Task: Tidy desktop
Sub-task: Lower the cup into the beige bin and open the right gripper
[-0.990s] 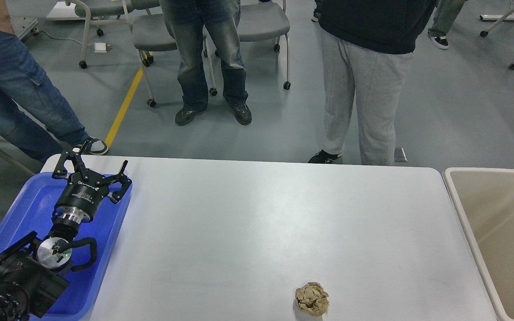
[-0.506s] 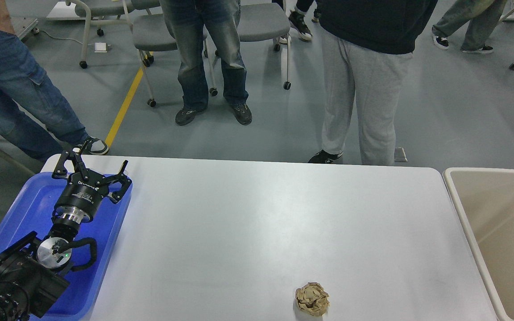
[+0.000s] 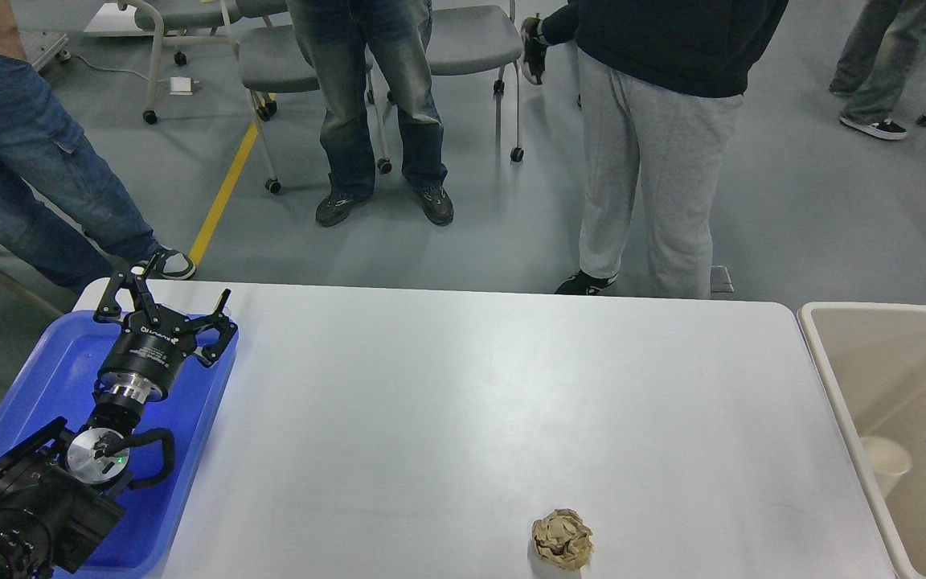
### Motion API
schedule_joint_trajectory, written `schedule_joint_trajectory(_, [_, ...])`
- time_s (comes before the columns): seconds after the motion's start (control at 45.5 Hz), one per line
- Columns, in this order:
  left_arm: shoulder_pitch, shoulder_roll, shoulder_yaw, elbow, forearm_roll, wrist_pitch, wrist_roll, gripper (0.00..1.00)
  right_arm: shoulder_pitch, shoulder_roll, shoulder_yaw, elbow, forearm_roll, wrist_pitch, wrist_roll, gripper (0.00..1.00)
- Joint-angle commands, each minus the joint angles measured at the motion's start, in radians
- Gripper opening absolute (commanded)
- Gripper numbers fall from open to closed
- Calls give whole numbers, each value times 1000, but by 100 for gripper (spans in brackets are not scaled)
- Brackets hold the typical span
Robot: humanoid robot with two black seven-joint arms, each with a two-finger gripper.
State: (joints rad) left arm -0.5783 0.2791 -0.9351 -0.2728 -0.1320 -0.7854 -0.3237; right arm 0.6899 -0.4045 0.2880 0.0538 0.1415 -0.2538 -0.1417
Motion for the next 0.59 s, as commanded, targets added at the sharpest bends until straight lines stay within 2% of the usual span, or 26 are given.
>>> schedule_joint_trajectory(0.0, [0, 0, 1, 0, 0, 0, 0, 100, -6, 1, 2, 4, 0, 2, 4, 95])
schedule_joint_trajectory(0.154, [0, 0, 1, 0, 0, 0, 0, 100, -1, 13, -10, 6, -5, 2, 4, 99])
schedule_joint_trajectory(0.572, [0, 0, 1, 0, 0, 0, 0, 100, 98, 70, -3, 0, -14, -1, 4, 100])
